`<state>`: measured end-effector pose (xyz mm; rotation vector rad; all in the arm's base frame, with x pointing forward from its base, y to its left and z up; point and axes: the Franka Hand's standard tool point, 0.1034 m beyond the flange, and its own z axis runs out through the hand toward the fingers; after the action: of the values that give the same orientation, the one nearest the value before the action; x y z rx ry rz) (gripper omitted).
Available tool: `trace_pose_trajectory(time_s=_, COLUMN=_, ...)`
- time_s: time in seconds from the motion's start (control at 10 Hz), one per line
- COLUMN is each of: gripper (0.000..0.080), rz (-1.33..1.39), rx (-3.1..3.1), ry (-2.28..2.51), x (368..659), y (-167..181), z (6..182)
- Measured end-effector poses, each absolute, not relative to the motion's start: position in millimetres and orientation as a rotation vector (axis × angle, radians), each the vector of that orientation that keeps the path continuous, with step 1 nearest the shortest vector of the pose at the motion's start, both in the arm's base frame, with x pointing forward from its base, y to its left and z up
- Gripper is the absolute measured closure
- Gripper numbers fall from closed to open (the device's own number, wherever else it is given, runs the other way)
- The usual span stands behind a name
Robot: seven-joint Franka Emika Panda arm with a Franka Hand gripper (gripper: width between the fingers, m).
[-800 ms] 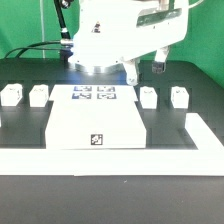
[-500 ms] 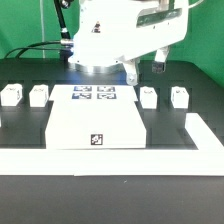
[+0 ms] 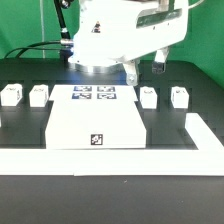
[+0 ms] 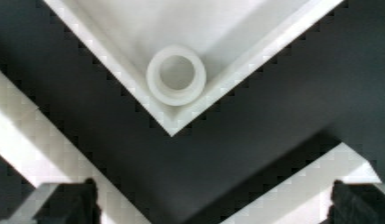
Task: Assemble square table
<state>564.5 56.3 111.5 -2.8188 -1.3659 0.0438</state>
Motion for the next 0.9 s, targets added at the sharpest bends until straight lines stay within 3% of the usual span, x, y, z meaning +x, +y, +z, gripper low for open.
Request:
trace_pose_trajectory(time_s=0.4, gripper=0.0150, rz=0.036, rx=-2.791, ry=-1.425, x=562, y=54, z=109.8)
trace_pose_trajectory(time_s=0.6, gripper=0.0150, rz=0.032, rx=-2.656, ry=-1.667, x=512, y=28, z=92.5)
trace_pose_trajectory(time_s=0.9, gripper=0.0150, rz=0.015, rx=-2.312, ry=-2.090, x=443, y=-26, z=42.4)
